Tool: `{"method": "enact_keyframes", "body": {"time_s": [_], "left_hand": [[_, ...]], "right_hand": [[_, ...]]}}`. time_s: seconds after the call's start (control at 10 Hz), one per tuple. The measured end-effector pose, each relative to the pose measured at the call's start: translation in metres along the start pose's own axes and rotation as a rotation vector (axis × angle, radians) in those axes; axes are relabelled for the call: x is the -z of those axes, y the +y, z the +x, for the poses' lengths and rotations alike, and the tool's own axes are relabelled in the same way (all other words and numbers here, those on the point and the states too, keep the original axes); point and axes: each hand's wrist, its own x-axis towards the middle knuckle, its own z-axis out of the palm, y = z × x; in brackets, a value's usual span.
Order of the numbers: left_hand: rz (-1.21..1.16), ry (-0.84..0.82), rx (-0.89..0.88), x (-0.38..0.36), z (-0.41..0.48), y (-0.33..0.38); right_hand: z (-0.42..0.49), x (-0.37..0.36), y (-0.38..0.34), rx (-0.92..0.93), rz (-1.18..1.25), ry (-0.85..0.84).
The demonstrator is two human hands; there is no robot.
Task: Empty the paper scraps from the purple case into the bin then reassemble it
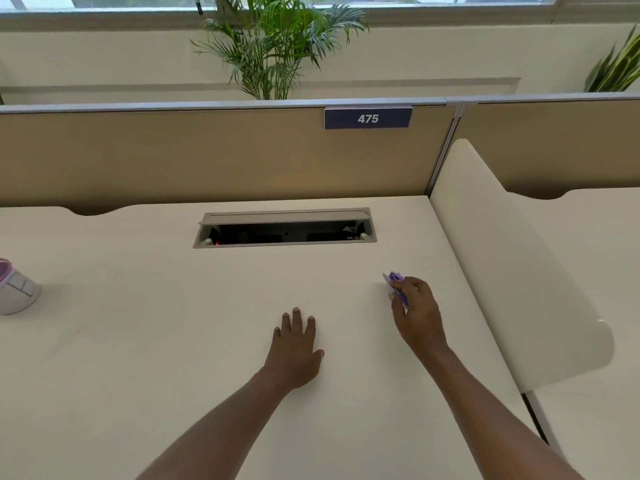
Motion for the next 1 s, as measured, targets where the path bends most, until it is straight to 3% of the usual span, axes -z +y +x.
{"method": "enact_keyframes", "body": {"time_s": [0.1, 0.2, 0.3, 0.4, 0.8, 1.0], "left_hand": [[0.022, -0.028, -0.005, 0.004, 0.003, 0.000], [0.036, -0.033, -0.011, 0.005, 0.001, 0.001], [0.045, -0.033, -0.014, 0.005, 0.001, 0.001], [0.045, -0.040, -0.017, 0.005, -0.001, 0.001], [-0.009, -0.060, -0.018, 0.004, 0.005, -0.001], [-0.036, -0.059, -0.018, 0.008, 0.000, 0.002]], "right_hand": [[0.020, -0.001, 0.017, 0.048, -0.076, -0.078], [0.038, -0.005, 0.030, -0.051, -0.025, -0.178], [0.051, -0.008, 0.035, -0.260, 0.175, -0.194], [0.058, -0.006, 0.040, -0.317, 0.189, -0.189], [0.066, -0.004, 0.062, -0.006, -0.407, -0.278], [0.048, -0.008, 0.048, 0.019, -0.442, -0.180]]}}
